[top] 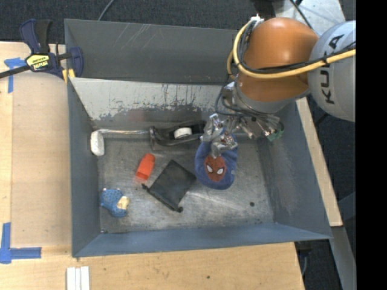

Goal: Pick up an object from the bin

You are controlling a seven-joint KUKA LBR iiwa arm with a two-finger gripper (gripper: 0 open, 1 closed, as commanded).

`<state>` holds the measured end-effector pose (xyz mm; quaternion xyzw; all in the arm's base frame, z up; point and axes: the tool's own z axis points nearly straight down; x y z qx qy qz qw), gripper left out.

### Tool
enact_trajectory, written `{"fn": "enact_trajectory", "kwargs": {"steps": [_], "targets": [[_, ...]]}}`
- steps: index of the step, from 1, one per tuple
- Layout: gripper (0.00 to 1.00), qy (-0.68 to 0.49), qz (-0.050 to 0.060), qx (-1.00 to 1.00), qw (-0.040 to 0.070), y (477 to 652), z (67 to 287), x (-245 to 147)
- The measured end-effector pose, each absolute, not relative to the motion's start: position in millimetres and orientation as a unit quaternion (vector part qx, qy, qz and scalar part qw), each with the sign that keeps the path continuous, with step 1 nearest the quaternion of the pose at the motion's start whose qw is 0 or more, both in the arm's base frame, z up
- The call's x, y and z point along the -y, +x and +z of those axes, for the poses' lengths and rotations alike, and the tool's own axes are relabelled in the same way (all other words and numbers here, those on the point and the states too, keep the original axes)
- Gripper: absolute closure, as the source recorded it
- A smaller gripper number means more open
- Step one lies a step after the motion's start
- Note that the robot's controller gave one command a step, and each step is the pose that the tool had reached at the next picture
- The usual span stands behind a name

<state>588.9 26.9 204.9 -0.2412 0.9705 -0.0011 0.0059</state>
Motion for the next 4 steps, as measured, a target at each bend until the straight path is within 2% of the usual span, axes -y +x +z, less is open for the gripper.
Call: {"fn": "enact_trajectory", "kwargs": {"steps": [1, 2, 3, 4], "targets": [[0.00, -0.240, 0.000, -0.971, 0.002, 587.7, 200, -27], [0.00, -0.159, 0.003, -0.987, 0.014, 591.4, 134, -20], [1.00, -0.156, 0.000, -0.988, 0.002, 585.7, 126, -14], [0.00, -0.156, 0.001, -0.988, -0.008, 580.9, 122, -14]]}}
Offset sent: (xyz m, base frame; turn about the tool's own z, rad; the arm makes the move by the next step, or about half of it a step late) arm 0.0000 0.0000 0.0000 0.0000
